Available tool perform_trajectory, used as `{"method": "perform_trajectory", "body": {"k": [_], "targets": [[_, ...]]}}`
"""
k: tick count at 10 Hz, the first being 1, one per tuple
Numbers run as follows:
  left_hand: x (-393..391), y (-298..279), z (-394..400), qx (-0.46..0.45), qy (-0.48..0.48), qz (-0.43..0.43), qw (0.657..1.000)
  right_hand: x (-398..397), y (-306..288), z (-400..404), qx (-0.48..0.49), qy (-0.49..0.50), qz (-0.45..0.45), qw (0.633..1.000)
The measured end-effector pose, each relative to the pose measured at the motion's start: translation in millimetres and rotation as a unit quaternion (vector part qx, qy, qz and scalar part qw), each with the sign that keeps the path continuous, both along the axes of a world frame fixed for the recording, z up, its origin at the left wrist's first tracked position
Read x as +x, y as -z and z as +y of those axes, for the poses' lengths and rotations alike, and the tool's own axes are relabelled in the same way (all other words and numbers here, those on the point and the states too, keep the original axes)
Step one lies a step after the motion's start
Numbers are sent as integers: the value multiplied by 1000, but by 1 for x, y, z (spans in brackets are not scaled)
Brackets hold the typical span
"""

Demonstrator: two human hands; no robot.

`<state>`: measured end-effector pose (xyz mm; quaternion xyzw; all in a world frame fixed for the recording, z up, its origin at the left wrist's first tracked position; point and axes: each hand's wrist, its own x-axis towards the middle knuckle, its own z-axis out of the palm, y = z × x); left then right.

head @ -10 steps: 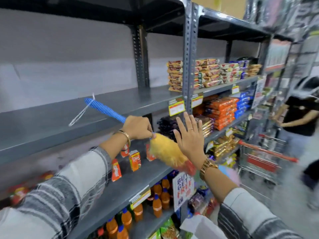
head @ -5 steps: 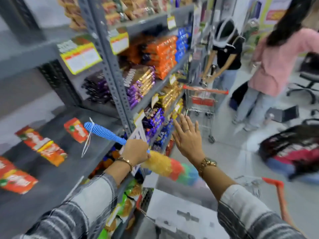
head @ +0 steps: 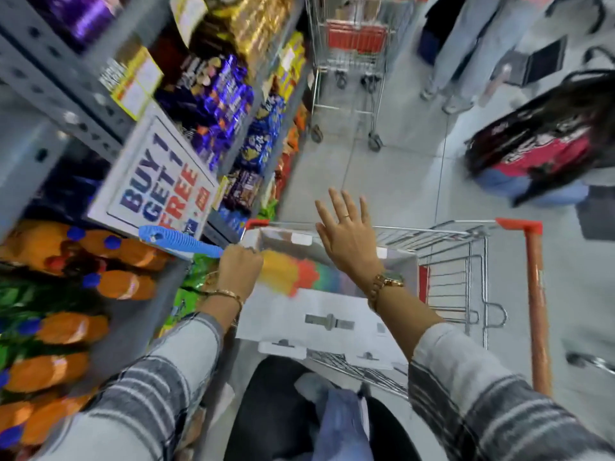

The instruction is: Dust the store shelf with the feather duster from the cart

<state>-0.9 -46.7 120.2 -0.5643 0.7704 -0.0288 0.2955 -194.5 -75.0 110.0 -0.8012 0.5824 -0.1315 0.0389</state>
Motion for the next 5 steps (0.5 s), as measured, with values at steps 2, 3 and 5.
{"method": "perform_trajectory", "body": {"k": [2, 3, 5], "targets": [[-12, 55, -29, 17, 28, 22, 999, -8, 63, 8, 59, 31, 13, 998], [-14, 76, -34, 60, -7, 24, 998, -11, 80, 11, 90, 42, 24, 995], [-5, 82, -32, -59, -128, 173, 975, -3, 82, 12, 115, 55, 39, 991]]}}
